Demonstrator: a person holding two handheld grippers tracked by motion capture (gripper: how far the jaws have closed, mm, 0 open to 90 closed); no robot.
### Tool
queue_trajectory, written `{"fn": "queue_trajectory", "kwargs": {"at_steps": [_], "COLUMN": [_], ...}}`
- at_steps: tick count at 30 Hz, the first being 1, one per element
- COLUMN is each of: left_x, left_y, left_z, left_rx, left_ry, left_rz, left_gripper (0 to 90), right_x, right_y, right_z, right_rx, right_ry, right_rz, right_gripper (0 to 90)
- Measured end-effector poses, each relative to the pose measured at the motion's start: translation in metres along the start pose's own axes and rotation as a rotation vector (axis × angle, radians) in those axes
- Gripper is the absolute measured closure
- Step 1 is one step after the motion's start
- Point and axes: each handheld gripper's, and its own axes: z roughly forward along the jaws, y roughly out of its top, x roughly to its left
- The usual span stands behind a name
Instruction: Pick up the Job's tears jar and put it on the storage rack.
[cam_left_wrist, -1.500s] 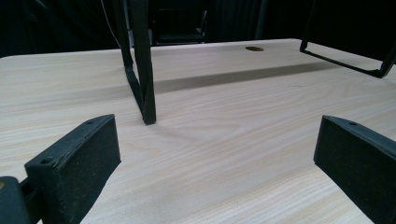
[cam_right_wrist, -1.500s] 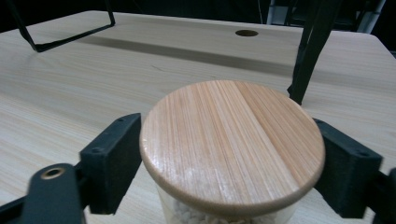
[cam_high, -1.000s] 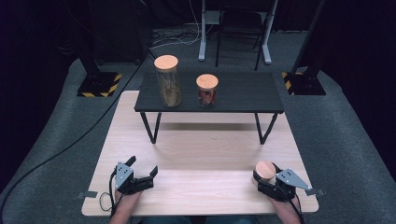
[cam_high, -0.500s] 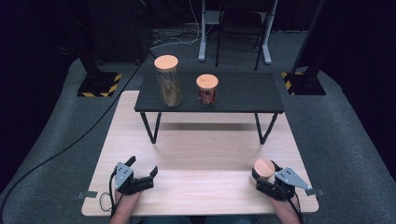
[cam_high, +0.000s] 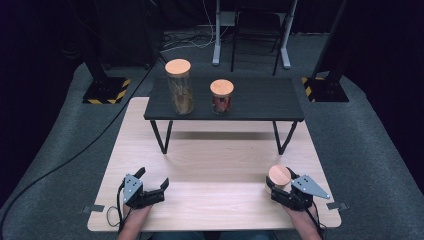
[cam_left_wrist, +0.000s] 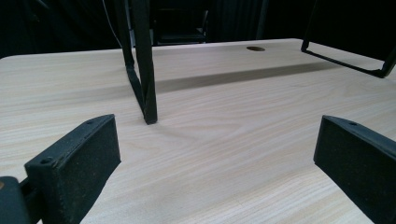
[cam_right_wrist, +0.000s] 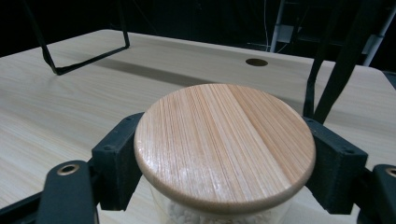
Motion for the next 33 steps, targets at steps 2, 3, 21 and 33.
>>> {"fn": "queue_trajectory", "kwargs": {"at_steps": [2, 3, 21, 33], "left_x": [0.0, 0.0, 0.0, 0.0], "left_y": [0.0, 0.0, 0.0, 0.0], "left_z": [0.0, 0.0, 0.0, 0.0], "left_rx": [-0.001, -0.001, -0.001, -0.001], "left_ry": [-0.001, -0.002, -0.005, -0.006], "left_rz": [0.0, 0.001, 0.0, 0.0], "left_gripper": [0.0, 0.0, 0.0, 0.0], "right_x": [0.001, 0.002, 0.005, 0.004], "right_y": [0.005, 0.007, 0.063, 0.09], "right_z": [0.001, 0.002, 0.012, 0.017], "right_rx": [-0.004, -0.006, -0.042, -0.044], "right_ry": [0.004, 0.006, 0.045, 0.047], "right_rz": [-0.006, -0.011, -0.048, -0.045], "right_gripper": [22.4, 22.4, 22.3, 22.3]}}
